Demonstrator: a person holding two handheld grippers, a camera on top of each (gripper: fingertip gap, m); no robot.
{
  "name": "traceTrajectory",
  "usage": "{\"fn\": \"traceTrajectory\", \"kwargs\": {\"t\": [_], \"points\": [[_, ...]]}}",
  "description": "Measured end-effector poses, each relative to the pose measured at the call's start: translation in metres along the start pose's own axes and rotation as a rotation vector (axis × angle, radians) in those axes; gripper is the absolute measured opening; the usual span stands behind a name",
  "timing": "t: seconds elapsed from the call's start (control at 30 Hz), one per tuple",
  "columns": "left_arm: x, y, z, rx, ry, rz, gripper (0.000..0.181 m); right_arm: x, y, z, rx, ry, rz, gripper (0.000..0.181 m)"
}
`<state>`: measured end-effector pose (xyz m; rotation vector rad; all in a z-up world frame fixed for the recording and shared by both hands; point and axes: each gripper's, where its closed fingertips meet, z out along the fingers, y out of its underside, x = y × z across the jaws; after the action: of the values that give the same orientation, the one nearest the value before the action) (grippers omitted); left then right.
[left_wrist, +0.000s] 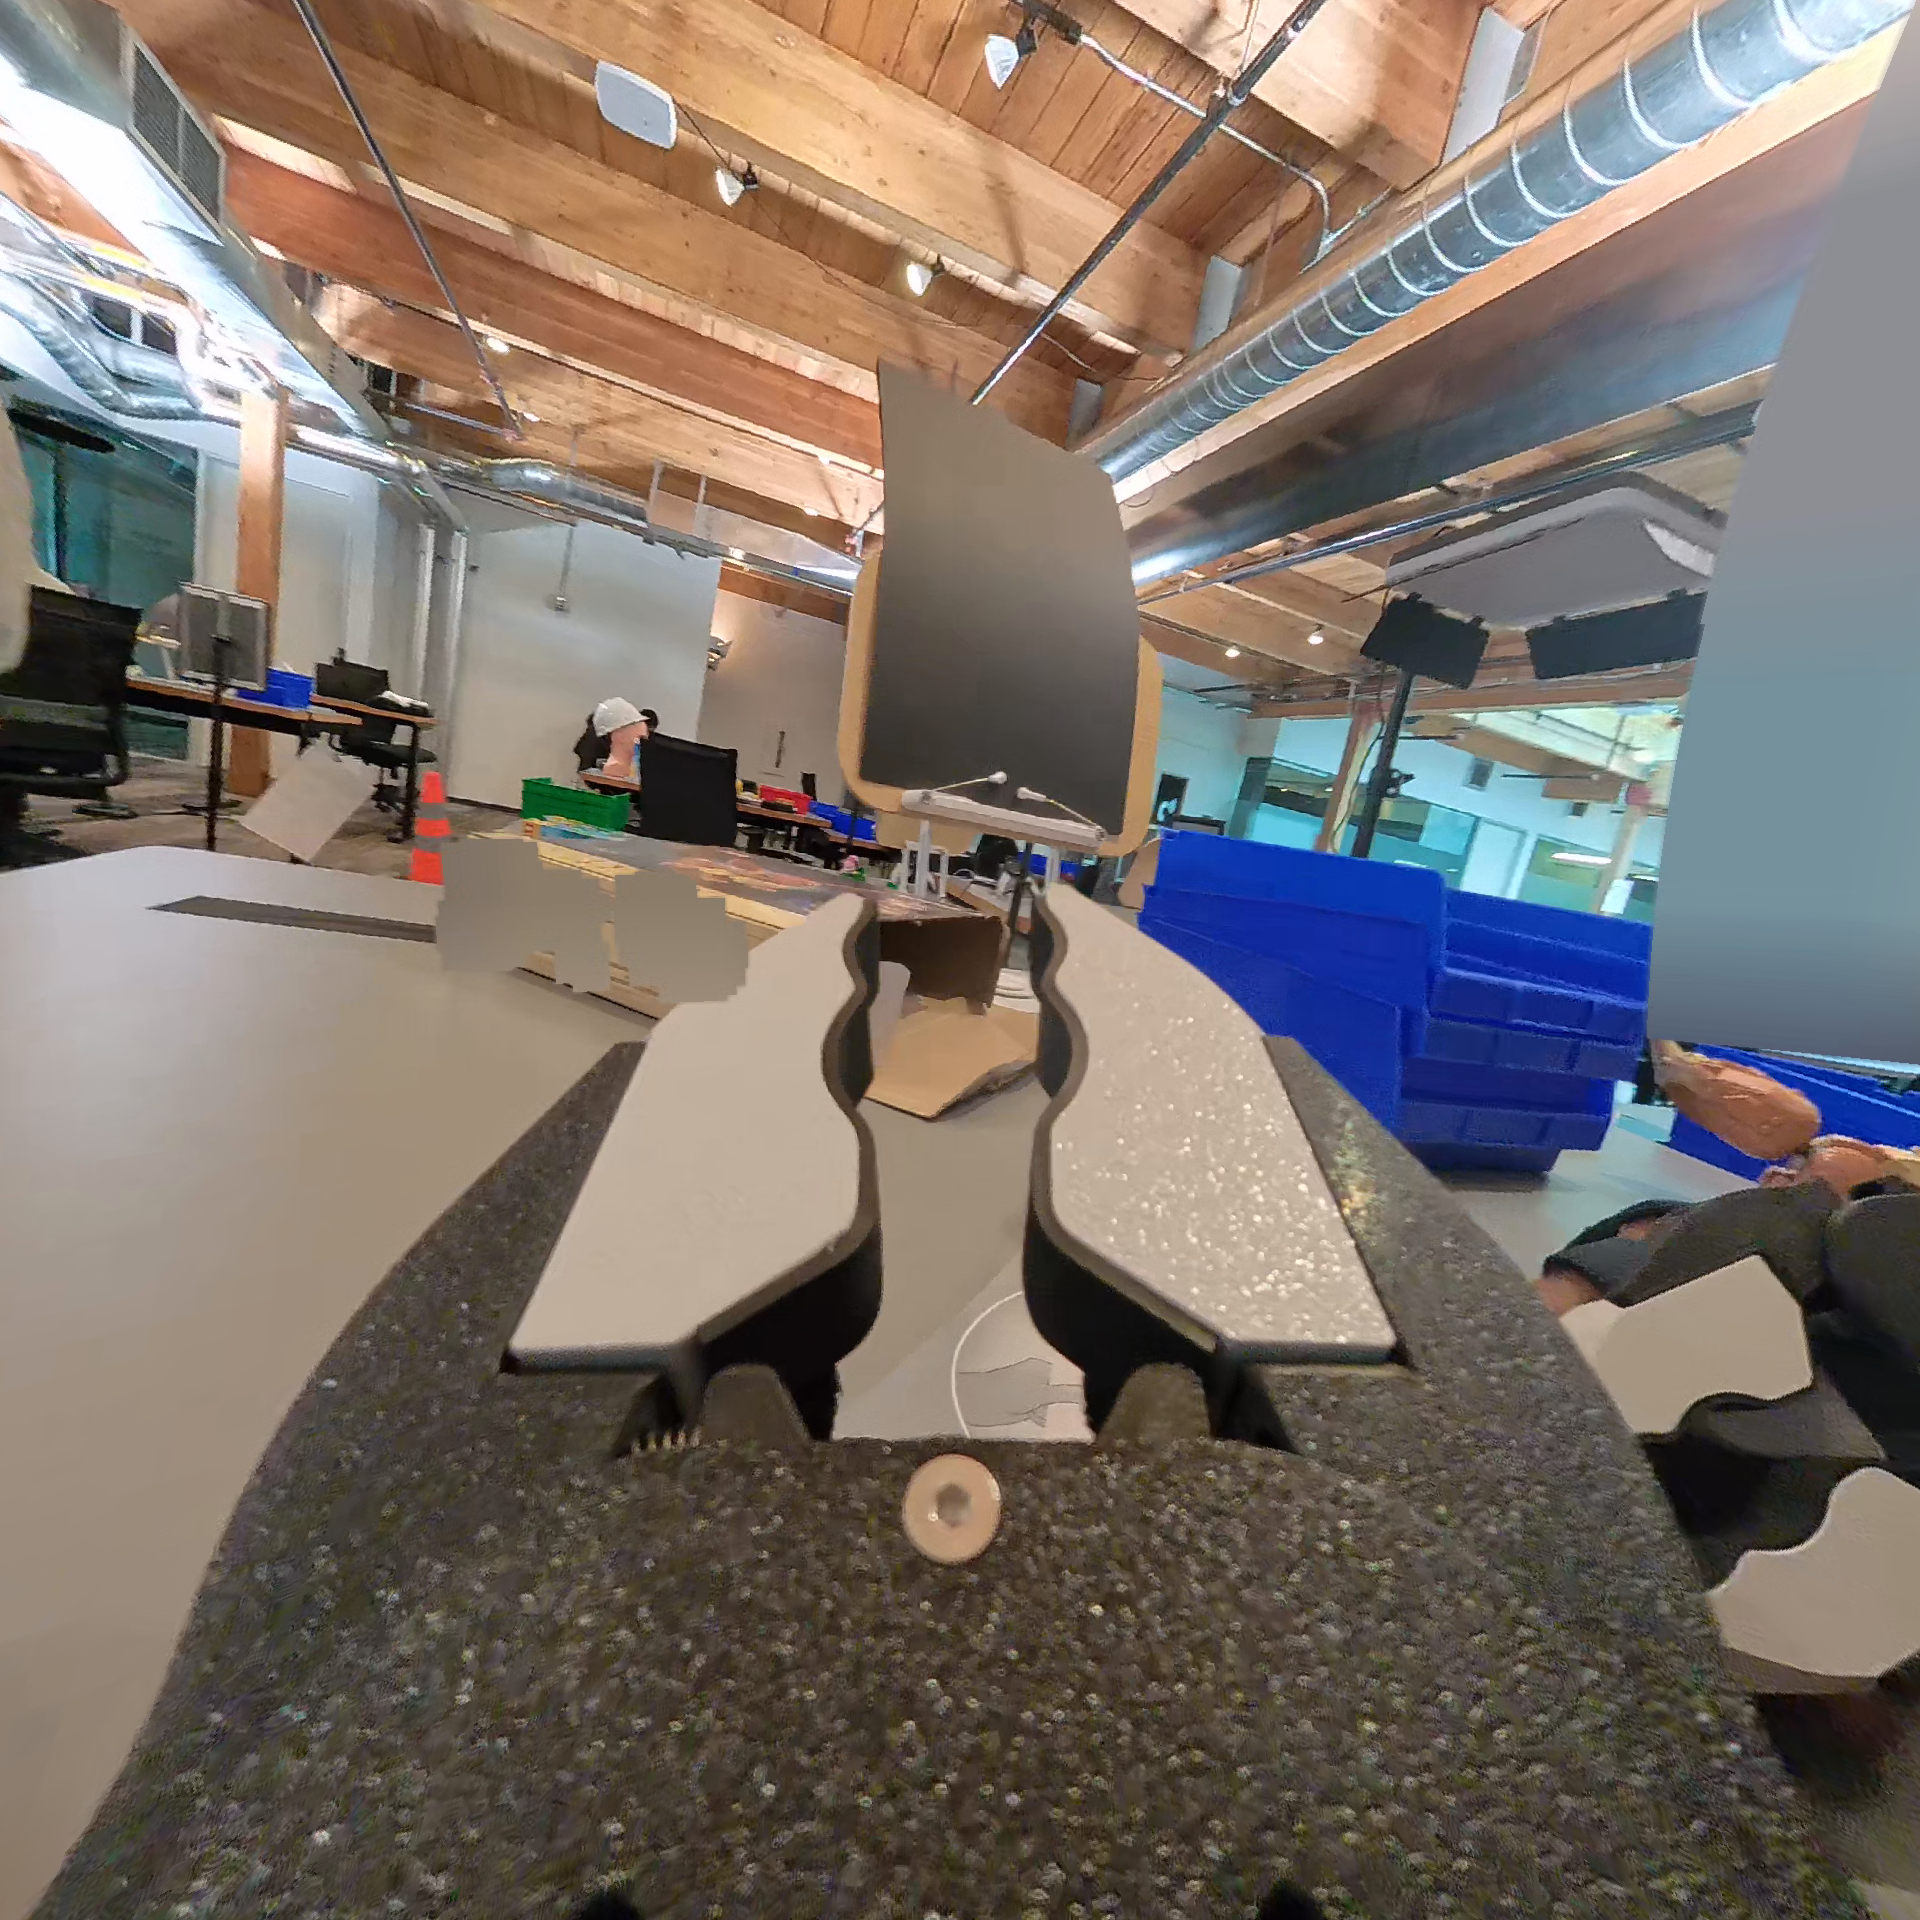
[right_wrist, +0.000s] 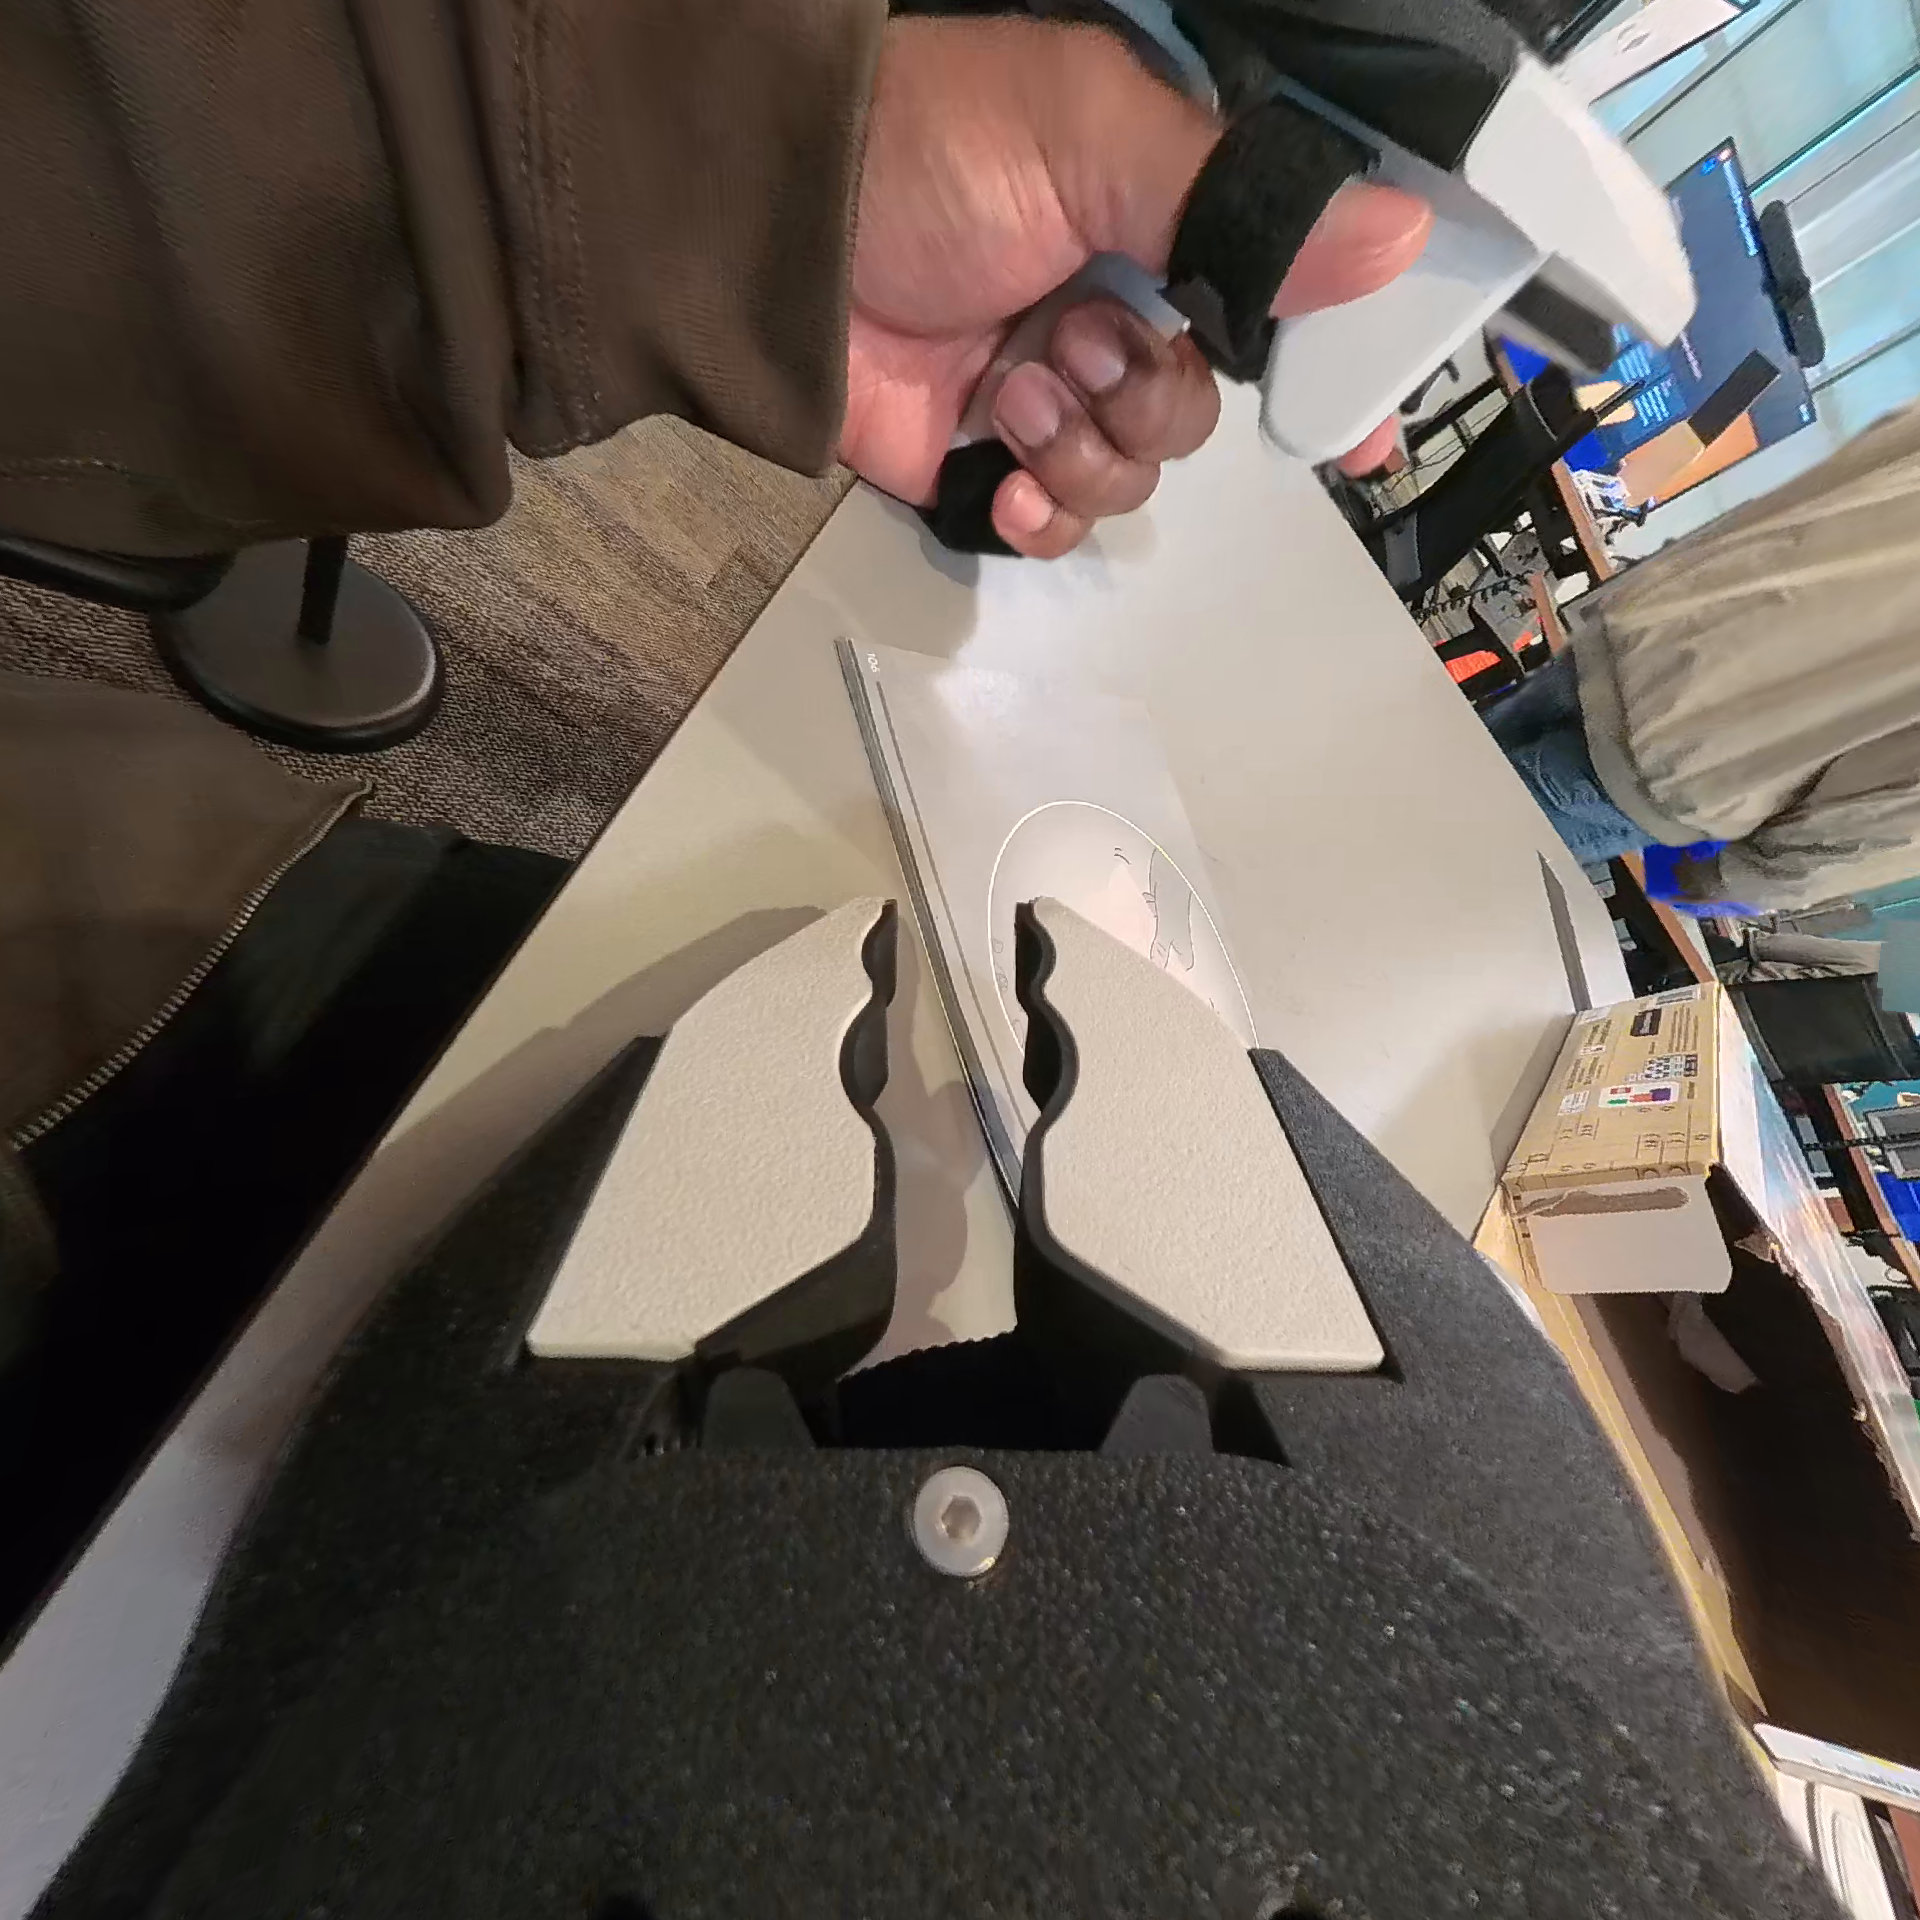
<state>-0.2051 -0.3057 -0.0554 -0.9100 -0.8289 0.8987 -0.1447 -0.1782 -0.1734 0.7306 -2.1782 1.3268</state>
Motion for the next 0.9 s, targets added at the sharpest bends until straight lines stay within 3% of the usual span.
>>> {"fn": "traceTrajectory", "kwargs": {"t": [0.13,0.3,0.43,0.57,0.73,0.83,0.9], "points": [[0.006,-0.004,-0.001,-0.019,0.003,0.079,0.021,0.001,0.0,0.001,-0.004,-0.001,0.005,0.022],[0.021,-0.044,-0.012,0.213,0.033,0.093,0.022,0.001,0.0,0.002,-0.01,0.002,0.007,0.022],[0.02,-0.061,-0.02,0.271,-0.053,0.232,0.02,0.001,0.001,0.003,-0.013,0.004,0.006,0.022],[0.03,-0.066,-0.025,0.269,-0.047,0.301,0.0,0.001,0.001,0.003,-0.015,0.006,0.004,0.021],[0.04,-0.074,-0.03,0.329,0.019,0.257,0.0,0.001,0.001,0.003,-0.016,0.007,0.003,0.021],[0.025,-0.077,-0.031,0.335,-0.067,0.212,0.007,0.001,0.001,0.004,-0.017,0.006,0.006,0.021],[0.014,-0.07,-0.027,0.269,-0.126,0.226,0.015,0.001,0.001,0.004,-0.018,0.006,0.006,0.021]]}}
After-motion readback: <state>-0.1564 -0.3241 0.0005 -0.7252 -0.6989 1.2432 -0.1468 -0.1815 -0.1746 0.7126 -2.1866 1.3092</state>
